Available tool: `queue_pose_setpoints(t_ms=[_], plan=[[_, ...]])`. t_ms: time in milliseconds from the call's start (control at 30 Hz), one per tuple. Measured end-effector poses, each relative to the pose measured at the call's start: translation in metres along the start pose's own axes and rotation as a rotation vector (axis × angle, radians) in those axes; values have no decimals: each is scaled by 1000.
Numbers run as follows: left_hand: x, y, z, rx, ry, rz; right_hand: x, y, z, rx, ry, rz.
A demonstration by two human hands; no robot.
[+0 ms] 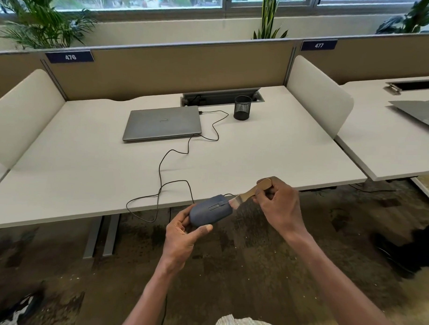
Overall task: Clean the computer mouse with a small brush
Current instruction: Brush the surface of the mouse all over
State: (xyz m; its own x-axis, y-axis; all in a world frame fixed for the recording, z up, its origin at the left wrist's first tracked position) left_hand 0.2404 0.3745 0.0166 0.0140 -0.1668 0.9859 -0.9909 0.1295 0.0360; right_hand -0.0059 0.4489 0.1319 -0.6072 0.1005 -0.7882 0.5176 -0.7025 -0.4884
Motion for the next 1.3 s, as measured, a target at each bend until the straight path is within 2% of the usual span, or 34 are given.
queue_pose_setpoints(t_ms=[67,167,300,433,567,667,733,1000,1300], plan=[[1,0,-2,-3,8,1,-8,-3,6,43,-54,-47],[3,1,-5,-9,25,6,-29,-1,17,45,-87,37],[5,5,-10,-38,31,4,-58,28,31,-79,-36,110],[8,6,-16,-39,32,-6,-67,57,33,-234,35,28],[9,-1,-20,-31,53,-17,-45,50,43,-199,126,7],[7,-8,-22,-23,58,-18,-26,35,51,-125,78,-117],[7,-9,-22,-13,55,-27,-15,27,51,-95,76,-112],[9,-9,-19,-13,43,-45,25,34,39,-141,250,109],[13,-13,-26,-29,15,-123,60,52,35,-244,291,23]])
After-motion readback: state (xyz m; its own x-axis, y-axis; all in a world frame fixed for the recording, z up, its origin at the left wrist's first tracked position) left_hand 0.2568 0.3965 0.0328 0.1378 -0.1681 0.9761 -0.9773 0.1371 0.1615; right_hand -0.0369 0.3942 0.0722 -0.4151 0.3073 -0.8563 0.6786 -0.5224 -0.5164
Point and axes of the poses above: each hand's wrist, its own z-axis towards the middle knuckle, its own y-axis out of the palm, x = y × z, the point moved 5 cm from there along z, towards the middle knuckle, and after that the axes turned 11 degrees about x, right-handed, at the moved point
